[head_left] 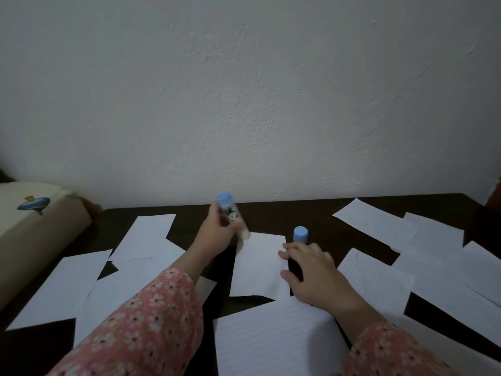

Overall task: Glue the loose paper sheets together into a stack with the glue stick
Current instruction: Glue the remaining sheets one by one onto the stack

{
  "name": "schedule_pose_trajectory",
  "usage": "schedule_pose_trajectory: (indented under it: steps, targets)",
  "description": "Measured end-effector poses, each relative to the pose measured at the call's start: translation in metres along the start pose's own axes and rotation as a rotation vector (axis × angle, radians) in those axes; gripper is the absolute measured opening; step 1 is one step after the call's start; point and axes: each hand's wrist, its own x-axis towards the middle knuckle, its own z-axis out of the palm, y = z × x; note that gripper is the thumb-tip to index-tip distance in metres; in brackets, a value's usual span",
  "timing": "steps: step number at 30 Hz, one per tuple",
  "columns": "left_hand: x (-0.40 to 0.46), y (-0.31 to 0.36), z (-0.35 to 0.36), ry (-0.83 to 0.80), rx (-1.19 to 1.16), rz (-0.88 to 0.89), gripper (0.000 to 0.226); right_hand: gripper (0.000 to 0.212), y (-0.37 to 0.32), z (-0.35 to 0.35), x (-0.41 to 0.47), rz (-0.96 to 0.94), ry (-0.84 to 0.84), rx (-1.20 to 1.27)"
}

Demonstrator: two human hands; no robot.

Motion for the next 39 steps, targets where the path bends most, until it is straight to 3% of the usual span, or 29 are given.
schedule_pose_trajectory:
  steps: [2,5,10,13,17,23,25,27,32,35,39]
  targets:
    - [-0.004,0.001,-0.009,0.114,-0.242,-0.053,0.057,0.046,0.001,0.001,0.000,-0.006,0.004,-0.003]
    - [-0.009,0.005,-0.027,0.217,-0.426,-0.056,0.050,0.046,0.002,0.002,0.000,-0.002,0.003,-0.001]
    - [-0.021,0.010,-0.051,0.216,-0.656,-0.209,0.031,0.046,0.004,0.004,-0.001,0.009,0.019,0.019]
    - [-0.031,0.004,-0.055,0.118,-0.518,-0.242,0.025,0.046,0.005,0.006,-0.002,0.013,0.022,0.028]
    - [-0.041,-0.004,-0.051,0.021,-0.411,-0.378,0.041,0.045,0.007,0.007,-0.004,0.016,0.044,0.029]
    - [-0.056,-0.008,-0.040,-0.160,-0.441,-0.241,0.023,0.047,0.005,0.006,-0.007,0.027,0.048,0.000]
    - [-0.055,-0.007,-0.037,-0.120,-0.484,-0.256,0.019,0.047,0.004,0.004,-0.008,0.018,0.056,-0.003]
    - [-0.051,-0.010,-0.033,-0.035,-0.473,-0.258,0.029,0.047,0.003,0.002,-0.008,0.008,0.070,-0.013]
    - [-0.054,-0.015,-0.031,0.182,-0.020,-0.091,0.049,0.048,0.002,0.003,-0.009,0.026,0.091,-0.011]
    - [-0.057,-0.023,-0.031,0.203,0.154,-0.003,0.051,0.049,0.002,0.004,-0.008,0.028,0.128,-0.002]
    - [-0.060,-0.030,-0.028,0.209,0.199,-0.028,0.051,0.051,0.000,0.004,-0.008,0.026,0.141,-0.027]
